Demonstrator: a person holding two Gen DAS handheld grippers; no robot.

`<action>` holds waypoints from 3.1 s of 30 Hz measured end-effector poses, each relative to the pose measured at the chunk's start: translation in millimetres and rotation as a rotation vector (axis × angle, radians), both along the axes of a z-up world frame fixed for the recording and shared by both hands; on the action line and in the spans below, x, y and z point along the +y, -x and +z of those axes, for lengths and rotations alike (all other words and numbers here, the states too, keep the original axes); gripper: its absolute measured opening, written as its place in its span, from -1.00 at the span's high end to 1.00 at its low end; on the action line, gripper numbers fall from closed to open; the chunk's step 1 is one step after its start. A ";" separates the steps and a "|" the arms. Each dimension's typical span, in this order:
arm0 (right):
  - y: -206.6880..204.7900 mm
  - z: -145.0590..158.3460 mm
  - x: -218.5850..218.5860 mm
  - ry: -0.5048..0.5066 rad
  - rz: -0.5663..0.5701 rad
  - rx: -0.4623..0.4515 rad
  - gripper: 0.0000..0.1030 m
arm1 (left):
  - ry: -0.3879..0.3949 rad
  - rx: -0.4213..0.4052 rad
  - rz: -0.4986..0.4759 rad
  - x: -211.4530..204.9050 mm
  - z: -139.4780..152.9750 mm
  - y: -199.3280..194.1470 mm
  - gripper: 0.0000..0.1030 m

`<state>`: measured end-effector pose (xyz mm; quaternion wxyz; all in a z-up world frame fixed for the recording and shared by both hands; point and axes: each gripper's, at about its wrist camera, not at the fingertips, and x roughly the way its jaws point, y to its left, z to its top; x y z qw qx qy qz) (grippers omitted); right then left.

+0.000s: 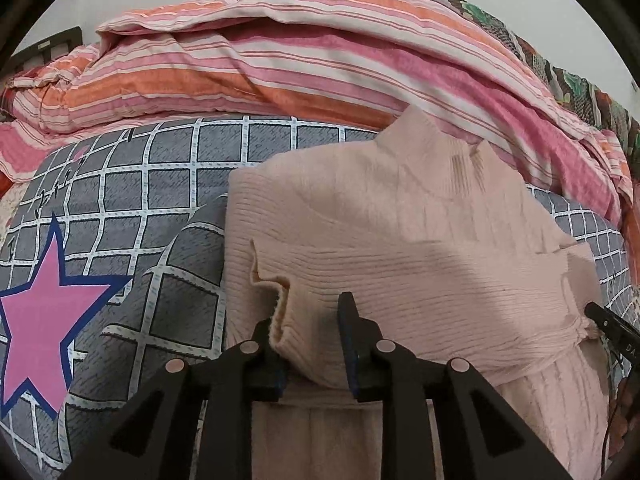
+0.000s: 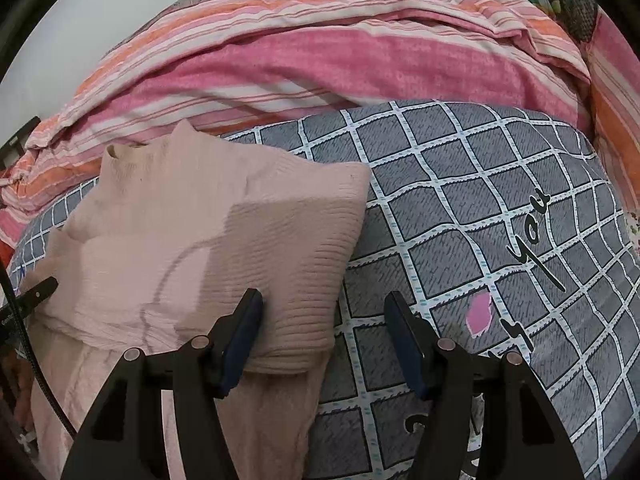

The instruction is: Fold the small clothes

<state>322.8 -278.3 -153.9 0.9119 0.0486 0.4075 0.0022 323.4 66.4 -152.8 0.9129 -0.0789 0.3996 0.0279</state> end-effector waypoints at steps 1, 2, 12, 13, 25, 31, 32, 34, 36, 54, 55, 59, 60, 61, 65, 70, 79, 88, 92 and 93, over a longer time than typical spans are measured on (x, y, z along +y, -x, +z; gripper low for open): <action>-0.2 -0.3 -0.7 -0.001 0.002 0.002 -0.18 | 0.002 0.001 0.000 0.5 -0.3 0.0 0.58; -0.4 -0.6 -1.1 -0.003 0.003 0.004 -0.19 | 0.005 0.001 0.000 1.1 -0.6 0.1 0.58; -2.3 -1.3 -0.3 0.006 0.016 0.010 -0.23 | 0.012 0.006 -0.003 1.7 -2.4 -0.2 0.53; -2.6 -1.3 0.1 0.007 0.017 0.010 -0.23 | 0.016 0.005 -0.003 2.8 -2.6 0.0 0.53; -2.0 -1.2 0.2 0.012 0.023 0.012 -0.25 | 0.019 0.007 -0.016 1.2 -2.2 -0.9 0.43; -1.8 -0.8 1.2 0.017 0.026 0.011 -0.25 | 0.020 0.004 -0.075 -5.1 -1.6 -0.1 -0.01; -2.0 -1.0 1.1 0.017 0.026 0.011 -0.25 | 0.013 0.001 -0.082 -7.0 -1.1 0.8 -0.07; -1.8 -0.8 0.9 0.016 0.028 0.010 -0.25 | 0.010 -0.003 -0.085 -8.4 -0.7 1.6 -0.08; -1.5 -0.7 0.7 0.013 0.029 0.008 -0.25 | 0.025 -0.007 -0.084 -6.2 -0.4 2.9 -0.08; 18.3 13.5 1.5 -0.016 0.033 -0.072 -0.25 | 0.103 -0.060 -0.078 5.8 2.9 21.3 -0.15; 19.8 13.9 1.7 -0.016 0.034 -0.075 -0.25 | 0.104 -0.061 -0.083 6.1 3.0 22.7 -0.16; 28.1 15.4 -1.6 -0.032 0.039 -0.078 -0.25 | 0.101 -0.068 -0.095 7.3 3.8 31.1 -0.18; 31.1 15.9 -3.2 -0.044 0.041 -0.076 -0.25 | 0.100 -0.076 -0.098 8.2 4.7 35.3 -0.18; 33.7 16.2 -4.6 -0.056 0.044 -0.073 -0.25 | 0.099 -0.081 -0.098 8.4 5.4 37.5 -0.19; 48.4 20.3 -3.3 -0.022 0.058 -0.089 -0.25 | 0.106 -0.096 -0.077 14.4 7.8 49.8 -0.19; 75.0 38.1 4.2 0.048 0.086 -0.172 -0.25 | 0.108 -0.108 -0.059 19.5 12.8 67.1 -0.19; 152.7 41.7 -5.4 -0.006 0.138 -0.184 -0.15 | 0.107 -0.086 -0.087 19.8 12.5 159.9 -0.19; 246.4 28.1 -10.5 -0.103 0.162 -0.154 0.06 | 0.225 -0.020 -0.104 29.3 -14.8 268.8 -0.19; 279.1 15.9 -3.8 -0.155 0.178 -0.128 0.06 | 0.273 0.002 -0.161 17.0 -22.7 293.6 -0.19; 285.7 11.9 -0.8 -0.162 0.177 -0.112 0.06 | 0.279 0.011 -0.170 13.9 -26.1 296.0 -0.19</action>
